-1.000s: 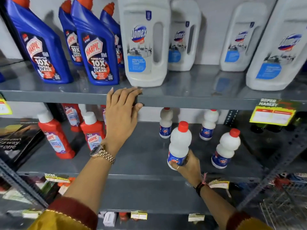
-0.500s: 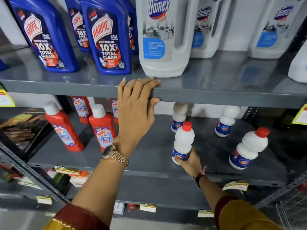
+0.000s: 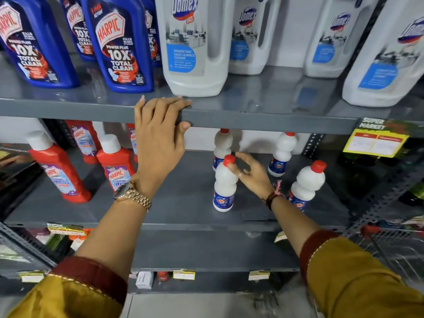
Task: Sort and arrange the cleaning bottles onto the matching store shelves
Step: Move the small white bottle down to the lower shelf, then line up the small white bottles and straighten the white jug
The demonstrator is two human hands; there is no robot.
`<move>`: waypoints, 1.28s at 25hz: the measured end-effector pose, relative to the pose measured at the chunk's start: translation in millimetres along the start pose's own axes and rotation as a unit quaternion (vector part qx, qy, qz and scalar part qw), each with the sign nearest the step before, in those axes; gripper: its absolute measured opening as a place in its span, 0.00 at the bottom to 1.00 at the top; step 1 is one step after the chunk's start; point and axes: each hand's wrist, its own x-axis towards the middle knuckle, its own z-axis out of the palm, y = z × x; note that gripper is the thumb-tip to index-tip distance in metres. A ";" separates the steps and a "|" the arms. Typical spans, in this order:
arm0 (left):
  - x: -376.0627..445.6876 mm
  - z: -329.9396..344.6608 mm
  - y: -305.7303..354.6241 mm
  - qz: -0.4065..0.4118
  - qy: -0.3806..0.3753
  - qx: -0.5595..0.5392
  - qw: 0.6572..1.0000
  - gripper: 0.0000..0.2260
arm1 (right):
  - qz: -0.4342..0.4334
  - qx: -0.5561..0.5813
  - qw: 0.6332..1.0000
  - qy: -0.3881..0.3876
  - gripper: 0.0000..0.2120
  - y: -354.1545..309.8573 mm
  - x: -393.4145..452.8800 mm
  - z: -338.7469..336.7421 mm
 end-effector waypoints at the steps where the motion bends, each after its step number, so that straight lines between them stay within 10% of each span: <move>1: -0.3 -0.8 0.5 0.000 -0.003 0.002 1.000 0.15 | -0.016 -0.025 0.999 -0.021 0.18 -13.6 5.2 -5.7; 14: 0.3 -10.1 1.9 -0.003 -0.033 0.001 0.999 0.15 | -0.046 -0.299 0.948 -0.095 0.10 -52.7 26.1 -9.1; 24: -0.3 -12.0 1.8 0.002 -0.050 0.005 0.999 0.16 | -0.015 -0.238 0.967 -0.091 0.28 -52.4 13.9 -15.3; 32: -0.5 -13.2 2.8 0.004 -0.047 0.005 0.999 0.17 | -0.197 -0.094 0.976 0.018 0.08 -133.9 -60.9 -89.2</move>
